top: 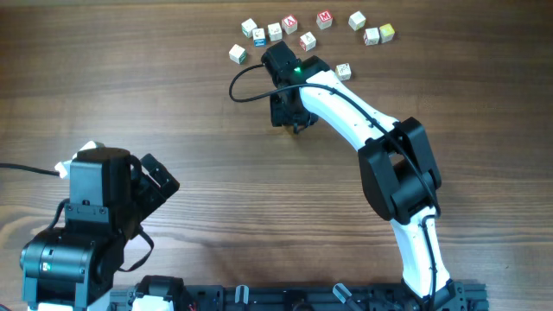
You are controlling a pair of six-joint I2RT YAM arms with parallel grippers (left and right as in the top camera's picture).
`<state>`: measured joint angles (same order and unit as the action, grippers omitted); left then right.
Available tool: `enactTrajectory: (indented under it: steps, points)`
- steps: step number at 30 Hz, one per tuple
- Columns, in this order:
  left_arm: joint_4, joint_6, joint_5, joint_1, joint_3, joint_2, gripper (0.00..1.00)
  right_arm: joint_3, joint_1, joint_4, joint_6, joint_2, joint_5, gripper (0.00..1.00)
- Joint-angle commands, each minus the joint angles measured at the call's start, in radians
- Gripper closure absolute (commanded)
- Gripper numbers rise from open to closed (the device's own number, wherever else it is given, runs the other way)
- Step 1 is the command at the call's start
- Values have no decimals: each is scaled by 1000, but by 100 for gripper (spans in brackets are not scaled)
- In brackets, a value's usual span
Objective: Form a tower
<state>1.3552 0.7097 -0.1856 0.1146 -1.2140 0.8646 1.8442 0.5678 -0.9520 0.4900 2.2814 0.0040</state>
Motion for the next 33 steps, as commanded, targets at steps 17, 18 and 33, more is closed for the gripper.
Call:
enactTrajectory:
  steps: [17, 18, 33]
  points:
    - [0, 9, 2, -6, 3, 0, 0, -6, 2, -5, 47, 20, -5, 23]
    - [0, 9, 2, -6, 3, 0, 0, -6, 2, -3, 33, 19, -5, 4]
    - [0, 9, 2, -6, 3, 0, 0, -4, 3, -41, 35, -24, -28, 15]
